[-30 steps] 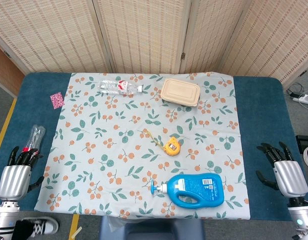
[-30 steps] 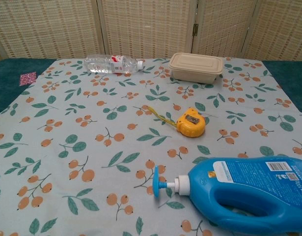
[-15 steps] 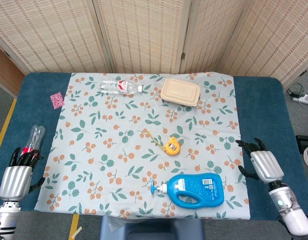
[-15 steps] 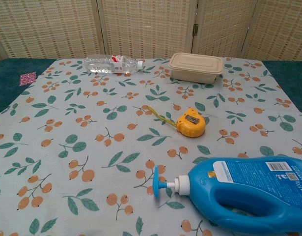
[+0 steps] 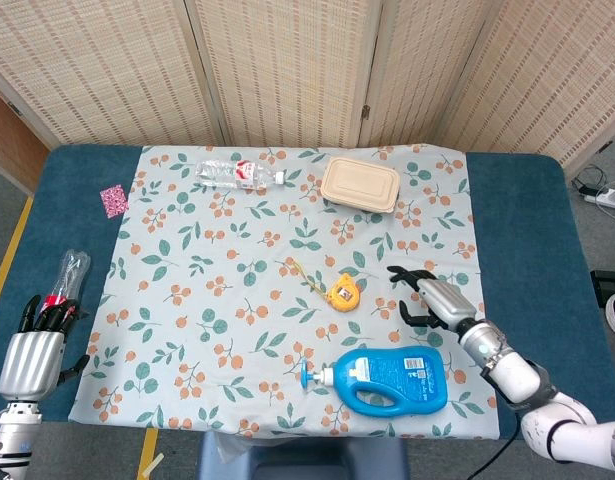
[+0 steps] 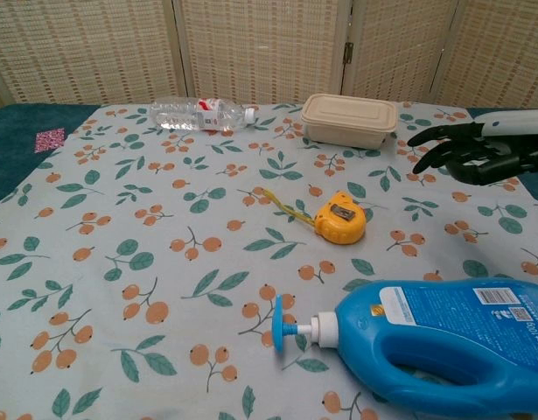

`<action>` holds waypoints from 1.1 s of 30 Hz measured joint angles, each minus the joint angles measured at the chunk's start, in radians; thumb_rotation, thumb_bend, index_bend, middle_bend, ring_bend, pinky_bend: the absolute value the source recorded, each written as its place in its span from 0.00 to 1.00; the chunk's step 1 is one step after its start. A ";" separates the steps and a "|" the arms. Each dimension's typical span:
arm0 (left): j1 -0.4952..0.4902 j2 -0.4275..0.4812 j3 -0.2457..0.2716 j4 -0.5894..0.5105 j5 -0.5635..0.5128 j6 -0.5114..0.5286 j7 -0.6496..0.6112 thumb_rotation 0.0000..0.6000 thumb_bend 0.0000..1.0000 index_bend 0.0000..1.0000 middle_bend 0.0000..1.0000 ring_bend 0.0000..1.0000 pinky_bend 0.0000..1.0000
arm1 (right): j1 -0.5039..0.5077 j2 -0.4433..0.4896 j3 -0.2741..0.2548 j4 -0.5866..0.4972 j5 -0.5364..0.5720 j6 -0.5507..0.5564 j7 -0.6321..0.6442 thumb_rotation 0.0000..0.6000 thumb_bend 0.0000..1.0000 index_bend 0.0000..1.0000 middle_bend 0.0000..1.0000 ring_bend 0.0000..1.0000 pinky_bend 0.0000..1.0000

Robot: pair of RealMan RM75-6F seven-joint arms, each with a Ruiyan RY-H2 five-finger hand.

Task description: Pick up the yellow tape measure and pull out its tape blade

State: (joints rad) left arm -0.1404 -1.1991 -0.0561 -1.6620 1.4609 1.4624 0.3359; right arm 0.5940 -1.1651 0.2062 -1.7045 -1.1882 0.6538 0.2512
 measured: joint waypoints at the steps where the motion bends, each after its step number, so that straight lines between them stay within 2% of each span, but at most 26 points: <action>1: -0.001 -0.001 0.000 0.001 -0.001 -0.002 0.000 1.00 0.24 0.32 0.23 0.22 0.05 | 0.013 -0.012 0.002 0.011 0.013 -0.012 -0.001 0.65 0.70 0.06 0.19 0.10 0.03; 21: -0.010 -0.009 -0.001 0.009 -0.012 -0.018 -0.001 1.00 0.24 0.32 0.23 0.22 0.01 | 0.242 -0.253 -0.029 0.258 0.295 -0.123 -0.173 0.63 0.70 0.05 0.19 0.08 0.00; 26: -0.007 -0.008 0.000 0.008 -0.009 -0.010 0.000 1.00 0.24 0.32 0.23 0.22 0.01 | 0.293 -0.310 -0.029 0.303 0.324 -0.136 -0.201 0.63 0.70 0.05 0.19 0.08 0.00; 33: 0.002 -0.003 0.002 0.010 -0.012 0.002 -0.005 1.00 0.24 0.32 0.23 0.22 0.00 | 0.360 -0.370 -0.027 0.307 0.331 -0.149 -0.243 0.63 0.70 0.06 0.20 0.08 0.00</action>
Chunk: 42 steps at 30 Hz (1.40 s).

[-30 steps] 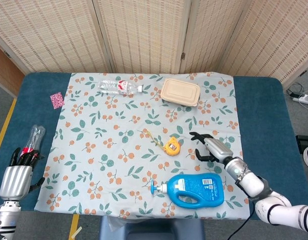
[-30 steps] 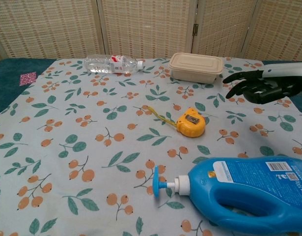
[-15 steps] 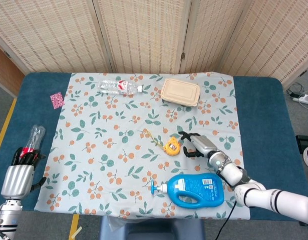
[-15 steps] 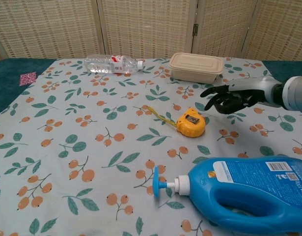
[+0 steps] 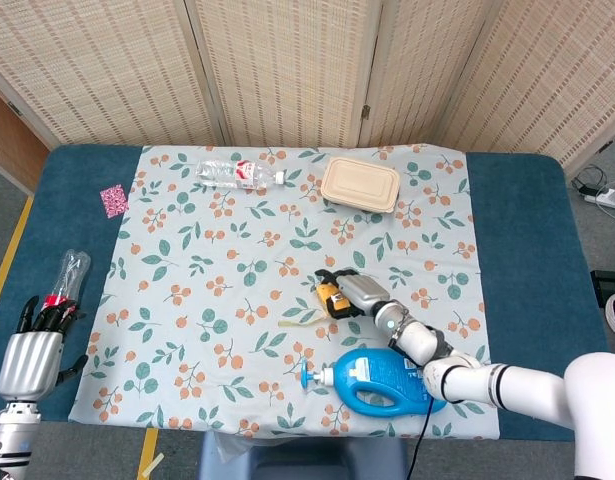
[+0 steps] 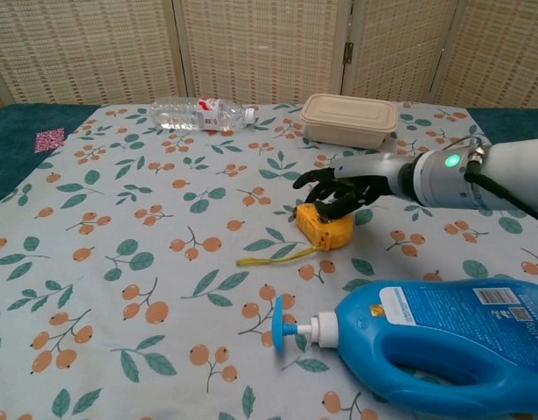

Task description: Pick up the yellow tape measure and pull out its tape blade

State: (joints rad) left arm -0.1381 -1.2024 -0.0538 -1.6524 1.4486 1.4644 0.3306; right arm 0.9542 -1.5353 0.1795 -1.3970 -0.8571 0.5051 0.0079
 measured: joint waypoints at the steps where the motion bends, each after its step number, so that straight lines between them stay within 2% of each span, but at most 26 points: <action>1: 0.002 0.000 0.001 0.001 -0.001 0.001 -0.002 1.00 0.24 0.32 0.23 0.22 0.00 | 0.008 -0.006 -0.001 -0.003 0.000 0.000 -0.007 0.63 0.70 0.06 0.20 0.08 0.00; 5: 0.008 0.000 0.003 0.008 -0.003 0.005 -0.012 1.00 0.24 0.32 0.23 0.22 0.00 | 0.024 -0.016 -0.011 -0.029 -0.008 0.009 -0.030 0.63 0.70 0.06 0.21 0.09 0.00; 9: 0.012 0.000 0.005 0.017 -0.005 0.007 -0.021 1.00 0.24 0.32 0.23 0.22 0.00 | 0.014 -0.010 -0.023 -0.055 -0.028 0.063 -0.050 0.61 0.70 0.05 0.20 0.09 0.00; 11: 0.011 -0.001 0.005 0.020 -0.005 0.005 -0.023 1.00 0.24 0.32 0.23 0.22 0.00 | 0.005 -0.009 -0.031 -0.061 -0.038 0.107 -0.071 0.61 0.63 0.04 0.15 0.08 0.00; 13: 0.009 -0.003 0.005 0.020 -0.001 0.003 -0.024 1.00 0.24 0.31 0.23 0.22 0.00 | -0.006 -0.013 -0.044 -0.064 -0.042 0.172 -0.114 0.62 0.50 0.01 0.07 0.07 0.00; 15: 0.006 -0.005 0.006 0.019 0.006 0.001 -0.026 1.00 0.24 0.31 0.23 0.22 0.00 | -0.016 -0.023 -0.056 -0.065 -0.036 0.242 -0.176 0.62 0.42 0.00 0.02 0.04 0.00; 19: 0.001 -0.007 0.008 0.017 0.019 -0.001 -0.030 1.00 0.24 0.31 0.23 0.22 0.00 | -0.025 -0.056 -0.068 -0.065 0.014 0.334 -0.299 0.63 0.32 0.00 0.00 0.01 0.00; 28: 0.007 -0.003 0.011 0.025 0.013 -0.002 -0.046 1.00 0.24 0.31 0.23 0.21 0.00 | -0.020 -0.154 -0.065 -0.018 0.142 0.399 -0.462 0.63 0.31 0.00 0.00 0.03 0.00; 36: 0.007 -0.005 0.010 0.034 0.012 -0.004 -0.055 1.00 0.24 0.31 0.23 0.21 0.00 | -0.010 -0.207 -0.045 0.057 0.173 0.394 -0.504 0.63 0.31 0.00 0.00 0.04 0.00; 42: 0.011 -0.004 0.010 0.036 0.009 -0.002 -0.059 1.00 0.24 0.31 0.23 0.21 0.00 | -0.015 -0.211 -0.050 0.087 0.185 0.388 -0.539 0.62 0.31 0.00 0.00 0.03 0.00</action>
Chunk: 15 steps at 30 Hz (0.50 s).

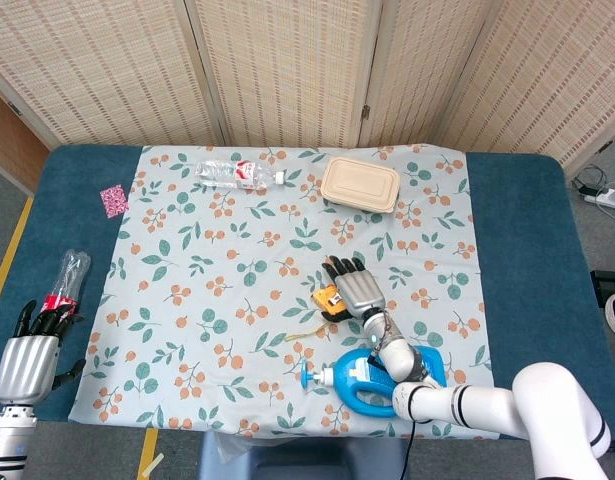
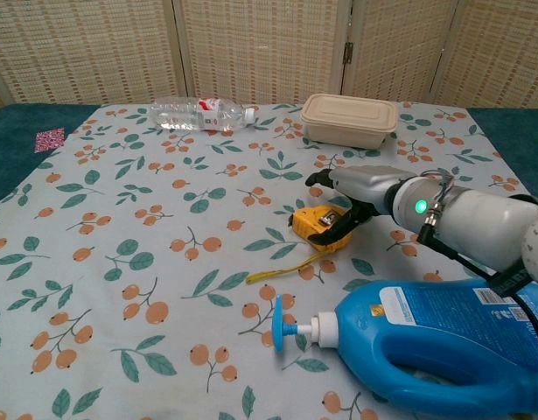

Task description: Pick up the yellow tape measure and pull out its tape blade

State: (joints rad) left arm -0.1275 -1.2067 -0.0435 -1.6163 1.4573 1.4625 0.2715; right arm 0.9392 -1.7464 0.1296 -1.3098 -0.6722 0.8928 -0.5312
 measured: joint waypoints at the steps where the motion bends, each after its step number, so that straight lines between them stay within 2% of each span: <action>1: 0.000 0.000 0.000 0.000 0.000 -0.001 0.000 1.00 0.24 0.31 0.23 0.21 0.00 | -0.002 0.004 -0.002 0.000 0.001 0.000 -0.004 0.62 0.31 0.00 0.00 0.03 0.00; 10: -0.005 -0.003 -0.001 -0.006 0.003 -0.005 0.007 1.00 0.24 0.31 0.23 0.21 0.00 | -0.017 0.061 -0.016 -0.017 0.010 -0.011 -0.046 0.64 0.31 0.00 0.00 0.01 0.00; 15: -0.005 -0.001 -0.003 -0.010 -0.002 -0.006 0.011 1.00 0.24 0.31 0.23 0.21 0.00 | -0.022 0.070 -0.023 -0.022 -0.022 -0.018 -0.047 0.64 0.31 0.00 0.02 0.00 0.00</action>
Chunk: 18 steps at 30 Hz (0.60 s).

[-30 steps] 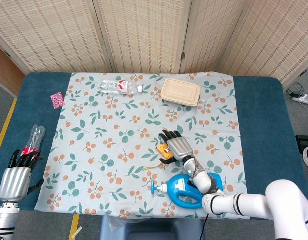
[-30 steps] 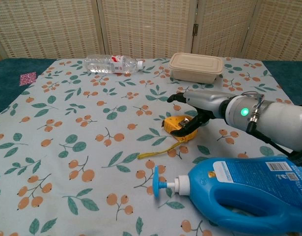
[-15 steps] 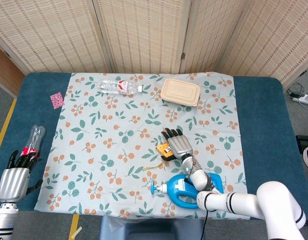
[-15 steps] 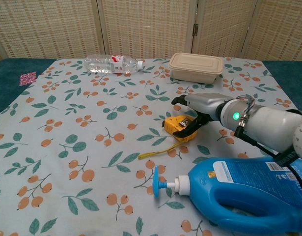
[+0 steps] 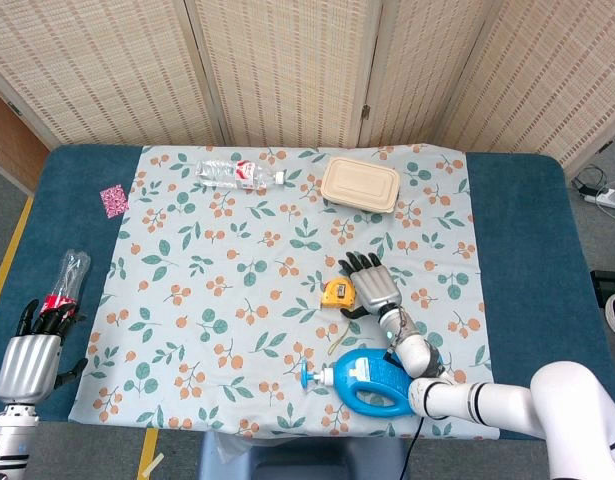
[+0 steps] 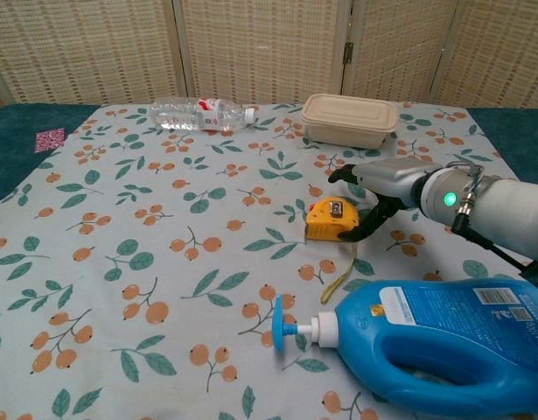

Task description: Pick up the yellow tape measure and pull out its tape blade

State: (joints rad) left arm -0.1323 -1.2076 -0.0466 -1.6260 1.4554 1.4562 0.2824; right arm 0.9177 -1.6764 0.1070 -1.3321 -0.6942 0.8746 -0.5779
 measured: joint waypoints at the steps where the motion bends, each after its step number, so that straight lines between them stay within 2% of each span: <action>1: 0.000 0.000 0.000 -0.001 -0.001 -0.001 0.000 1.00 0.24 0.31 0.23 0.21 0.00 | -0.001 0.000 0.000 0.002 -0.008 0.000 0.002 0.64 0.31 0.00 0.03 0.00 0.00; 5: 0.001 0.001 0.000 -0.003 -0.002 -0.001 -0.005 1.00 0.24 0.30 0.23 0.21 0.00 | -0.004 -0.009 0.001 0.024 -0.047 -0.002 0.018 0.64 0.31 0.01 0.06 0.02 0.00; 11: 0.008 0.007 0.002 -0.005 -0.012 -0.001 -0.016 1.00 0.24 0.29 0.23 0.20 0.00 | -0.007 -0.030 -0.001 0.067 -0.113 -0.010 0.040 0.65 0.31 0.11 0.13 0.07 0.00; 18: 0.012 0.012 0.005 -0.010 -0.008 0.003 -0.025 1.00 0.24 0.28 0.23 0.20 0.00 | -0.018 -0.053 -0.016 0.117 -0.215 -0.013 0.073 0.68 0.31 0.15 0.17 0.09 0.00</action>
State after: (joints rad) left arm -0.1202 -1.1955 -0.0416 -1.6358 1.4471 1.4594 0.2574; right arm 0.9000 -1.7296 0.0906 -1.2151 -0.9094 0.8618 -0.5046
